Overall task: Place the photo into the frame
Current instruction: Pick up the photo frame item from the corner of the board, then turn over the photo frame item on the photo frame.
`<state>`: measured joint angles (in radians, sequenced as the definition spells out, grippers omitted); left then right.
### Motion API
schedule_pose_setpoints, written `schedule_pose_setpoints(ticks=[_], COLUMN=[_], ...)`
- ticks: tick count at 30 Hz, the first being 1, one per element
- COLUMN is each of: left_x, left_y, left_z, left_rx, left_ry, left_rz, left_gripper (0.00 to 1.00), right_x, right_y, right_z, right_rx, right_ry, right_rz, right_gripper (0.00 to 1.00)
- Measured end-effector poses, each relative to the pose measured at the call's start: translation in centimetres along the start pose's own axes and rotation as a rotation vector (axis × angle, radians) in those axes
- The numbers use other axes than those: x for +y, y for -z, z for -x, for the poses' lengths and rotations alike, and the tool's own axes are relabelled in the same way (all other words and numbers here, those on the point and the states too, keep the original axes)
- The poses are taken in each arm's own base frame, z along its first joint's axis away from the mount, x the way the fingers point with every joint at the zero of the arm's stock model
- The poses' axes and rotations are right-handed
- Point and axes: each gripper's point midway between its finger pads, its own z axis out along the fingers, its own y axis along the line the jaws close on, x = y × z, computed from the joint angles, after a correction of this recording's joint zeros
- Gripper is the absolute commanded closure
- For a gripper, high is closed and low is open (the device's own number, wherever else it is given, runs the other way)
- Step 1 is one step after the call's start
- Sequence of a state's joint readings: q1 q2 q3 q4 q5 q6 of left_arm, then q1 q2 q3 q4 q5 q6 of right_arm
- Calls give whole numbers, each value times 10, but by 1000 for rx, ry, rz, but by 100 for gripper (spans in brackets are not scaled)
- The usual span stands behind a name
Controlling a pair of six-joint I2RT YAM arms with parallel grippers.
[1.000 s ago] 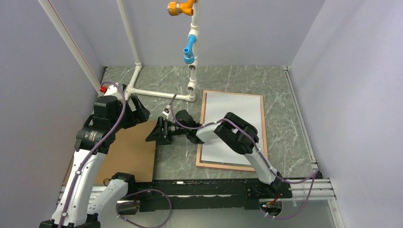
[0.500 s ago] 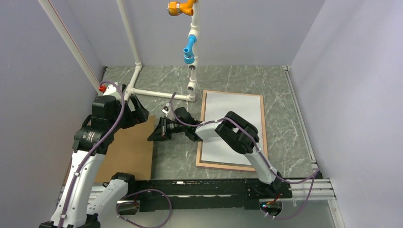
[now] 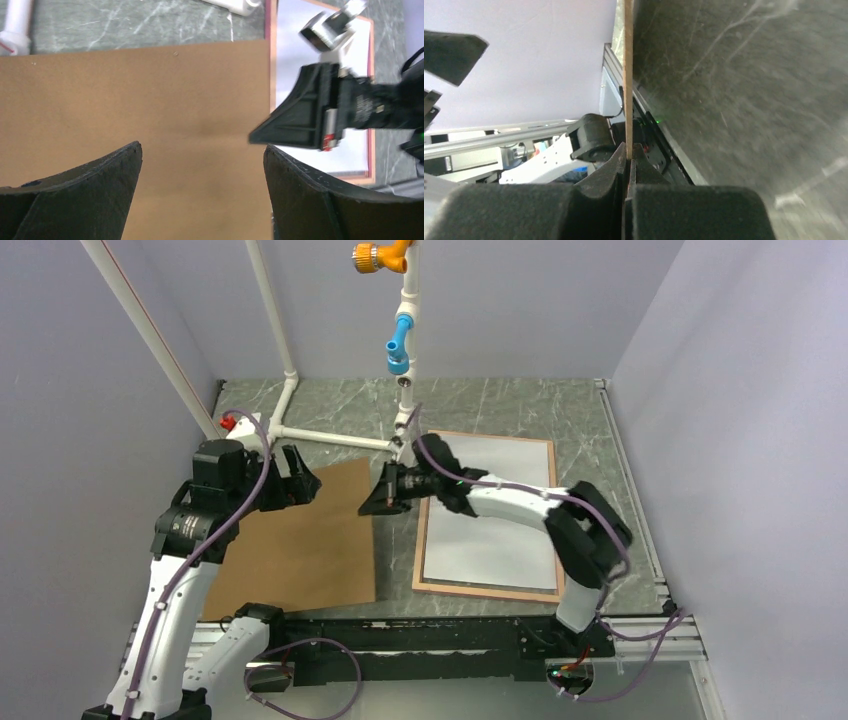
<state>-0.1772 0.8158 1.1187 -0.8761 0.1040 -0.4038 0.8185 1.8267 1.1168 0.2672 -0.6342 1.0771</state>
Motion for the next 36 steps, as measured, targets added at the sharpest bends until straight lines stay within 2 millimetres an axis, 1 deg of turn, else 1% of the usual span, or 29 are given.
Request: schedule_pose_setpoints(ticks=[2, 5, 9, 11, 12, 14, 16, 18, 20, 22, 25, 29, 33, 36], left_x=[-6, -16, -31, -37, -41, -48, -55, -64, -74, -82, -91, -96, -97, -99], left_y=[-1, -1, -1, -2, -3, -7, -12, -16, -20, -24, -28, -31, -31, -33], left_z=[-2, -3, 1, 2, 4, 7, 8, 9, 9, 9, 10, 11, 11, 10], left_rx=[16, 28, 16, 24, 26, 31, 42, 54, 69, 76, 84, 84, 83, 85], left_ry=[-22, -52, -84, -90, -94, -101, -113, -127, -144, -157, -169, -172, -173, -175], left_rz=[-37, -99, -187, -220, -236, -260, -283, -304, -328, -348, -368, -373, -372, -373], left_gripper=[6, 7, 8, 8, 8, 8, 8, 9, 9, 8, 8, 9, 9, 9], right_x=[6, 13, 36, 48, 53, 64, 74, 84, 92, 97, 100, 107, 117, 118], right_y=[25, 64, 125, 159, 180, 223, 261, 296, 325, 344, 366, 394, 417, 444], right_z=[4, 3, -1, 2, 5, 15, 24, 32, 35, 32, 23, 19, 22, 34], right_rx=[-15, -33, -81, -125, -158, -244, -328, -418, -491, -517, -543, -600, -674, -771], right_ry=[50, 119, 233, 280, 297, 322, 337, 351, 372, 390, 388, 417, 463, 502], right_rz=[-47, -143, -255, -304, -339, -416, -493, -579, -659, -715, -782, -854, -903, -1006], right_gripper=[100, 100, 100, 100, 100, 100, 100, 100, 100, 100, 100, 100, 100, 100])
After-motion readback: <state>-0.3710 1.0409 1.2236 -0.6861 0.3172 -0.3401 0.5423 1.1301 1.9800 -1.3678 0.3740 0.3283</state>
